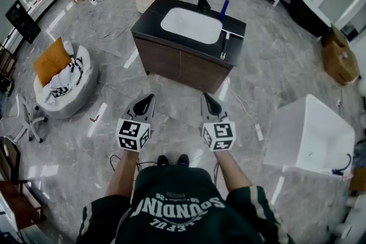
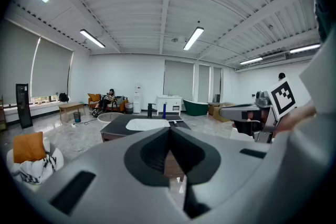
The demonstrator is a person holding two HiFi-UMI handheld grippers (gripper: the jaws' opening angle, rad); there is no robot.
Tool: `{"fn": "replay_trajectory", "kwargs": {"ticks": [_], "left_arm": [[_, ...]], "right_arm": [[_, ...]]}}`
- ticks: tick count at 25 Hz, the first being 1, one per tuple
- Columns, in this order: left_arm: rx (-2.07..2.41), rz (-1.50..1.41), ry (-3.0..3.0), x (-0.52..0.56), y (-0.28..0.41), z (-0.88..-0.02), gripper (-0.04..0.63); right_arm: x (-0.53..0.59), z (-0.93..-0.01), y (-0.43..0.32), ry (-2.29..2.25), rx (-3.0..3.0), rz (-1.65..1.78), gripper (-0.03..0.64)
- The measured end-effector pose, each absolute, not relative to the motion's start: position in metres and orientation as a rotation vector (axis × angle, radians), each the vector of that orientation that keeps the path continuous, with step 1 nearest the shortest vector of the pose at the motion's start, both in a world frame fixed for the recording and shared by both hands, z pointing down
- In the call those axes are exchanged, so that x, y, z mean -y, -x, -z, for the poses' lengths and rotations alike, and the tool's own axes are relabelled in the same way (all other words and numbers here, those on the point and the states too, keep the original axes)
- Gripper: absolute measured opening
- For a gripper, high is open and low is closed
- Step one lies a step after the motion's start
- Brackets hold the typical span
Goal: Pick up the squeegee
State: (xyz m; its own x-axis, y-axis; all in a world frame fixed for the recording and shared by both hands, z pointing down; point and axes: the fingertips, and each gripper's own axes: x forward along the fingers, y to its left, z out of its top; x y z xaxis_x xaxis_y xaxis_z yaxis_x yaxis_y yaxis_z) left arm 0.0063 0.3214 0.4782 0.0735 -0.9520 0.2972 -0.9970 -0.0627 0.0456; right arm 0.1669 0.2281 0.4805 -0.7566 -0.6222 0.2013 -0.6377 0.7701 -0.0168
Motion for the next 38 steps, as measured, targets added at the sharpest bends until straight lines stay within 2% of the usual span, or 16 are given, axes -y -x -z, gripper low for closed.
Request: {"fn": "replay_trajectory", "kwargs": {"ticks": [18, 38], "left_arm": [[1.985, -0.26, -2.103, -0.299, -0.01, -0.478, 0.002], [2.013, -0.245, -2.073, -0.251, -0.015, -0.498, 0.002]], "right_arm": [[-0.212, -0.49, -0.165, -0.96, 2.766, -0.045, 0.002], [-0.162, -0.512, -0.168, -0.925, 2.774, -0.117, 0.002]]}}
